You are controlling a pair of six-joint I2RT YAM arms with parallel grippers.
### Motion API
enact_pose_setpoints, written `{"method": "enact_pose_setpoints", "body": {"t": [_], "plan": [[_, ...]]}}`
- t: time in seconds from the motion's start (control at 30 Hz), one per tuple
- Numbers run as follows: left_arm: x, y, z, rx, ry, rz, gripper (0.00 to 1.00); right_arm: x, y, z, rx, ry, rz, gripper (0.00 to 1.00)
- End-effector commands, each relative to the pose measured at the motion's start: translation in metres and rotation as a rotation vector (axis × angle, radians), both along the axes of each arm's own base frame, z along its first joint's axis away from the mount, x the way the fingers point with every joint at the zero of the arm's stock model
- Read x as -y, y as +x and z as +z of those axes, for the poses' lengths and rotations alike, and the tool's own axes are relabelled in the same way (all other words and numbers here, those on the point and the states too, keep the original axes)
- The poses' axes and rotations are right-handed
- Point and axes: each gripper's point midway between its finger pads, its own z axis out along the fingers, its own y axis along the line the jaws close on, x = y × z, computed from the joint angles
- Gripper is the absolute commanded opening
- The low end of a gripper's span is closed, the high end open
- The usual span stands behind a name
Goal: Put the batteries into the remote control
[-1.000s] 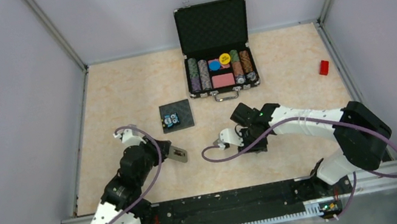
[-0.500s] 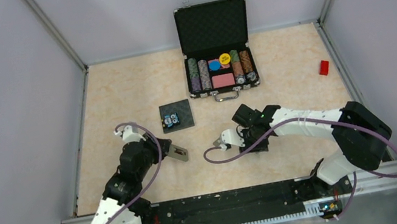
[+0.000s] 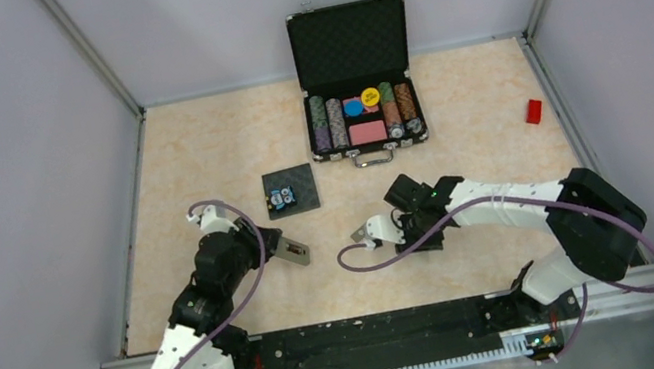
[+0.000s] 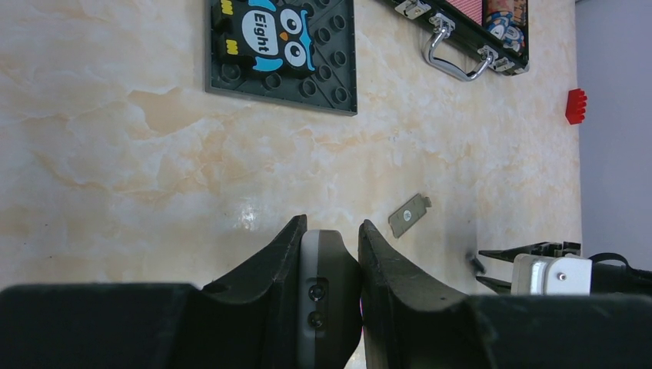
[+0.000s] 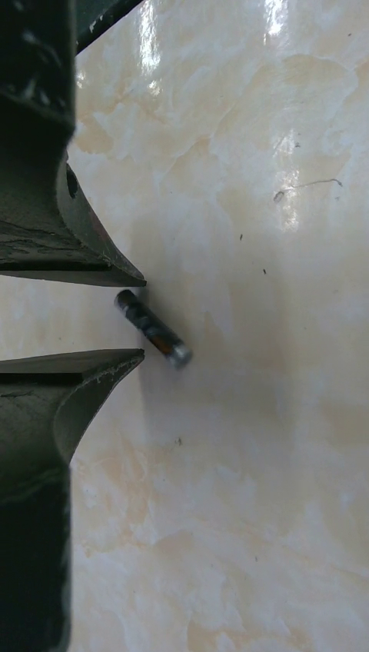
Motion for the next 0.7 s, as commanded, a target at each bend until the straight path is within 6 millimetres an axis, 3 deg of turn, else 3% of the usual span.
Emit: {"method": "enact_pose_setpoints", "body": {"t": [0.0, 0.3, 0.4, 0.57, 0.67], "plan": [[0.004, 0.010, 0.035, 0.105, -0.038, -0.011, 0.00, 0.010, -0.002, -0.007, 0.013, -0.001, -0.012, 0.35], [0.004, 0.008, 0.033, 0.107, -0.052, -0.011, 0.00, 0.011, 0.002, -0.008, 0.071, 0.034, -0.018, 0.35], [0.002, 0.007, 0.035, 0.112, -0.054, -0.005, 0.00, 0.008, 0.014, -0.005, 0.106, 0.030, -0.073, 0.35], [-0.003, 0.006, 0.038, 0.117, -0.044, 0.015, 0.00, -0.035, 0.042, 0.044, 0.150, 0.206, -0.226, 0.35], [-0.007, 0.006, 0.039, 0.117, -0.035, 0.034, 0.00, -0.060, 0.074, 0.090, 0.222, 0.381, -0.547, 0.35]]}}
